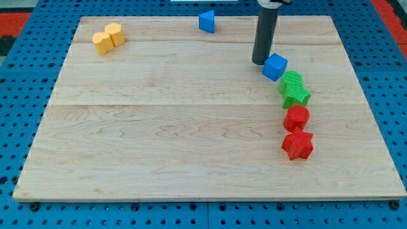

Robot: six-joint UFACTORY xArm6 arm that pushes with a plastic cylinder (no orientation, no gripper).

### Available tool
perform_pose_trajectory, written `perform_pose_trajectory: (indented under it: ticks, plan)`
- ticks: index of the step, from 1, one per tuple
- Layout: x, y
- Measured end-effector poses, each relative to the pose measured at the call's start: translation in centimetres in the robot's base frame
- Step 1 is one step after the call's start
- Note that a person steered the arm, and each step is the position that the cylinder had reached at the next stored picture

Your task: Separate the yellow hexagon and yellow heart

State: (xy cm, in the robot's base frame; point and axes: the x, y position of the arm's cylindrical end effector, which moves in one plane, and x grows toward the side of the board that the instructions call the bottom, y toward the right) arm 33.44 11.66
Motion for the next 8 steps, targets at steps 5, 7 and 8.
perform_pose_trajectory:
  ticks: [5, 7, 8]
  plan:
    - [-1.2, 4.7]
    - [-1.6, -4.1]
    - [-1.1, -14.8]
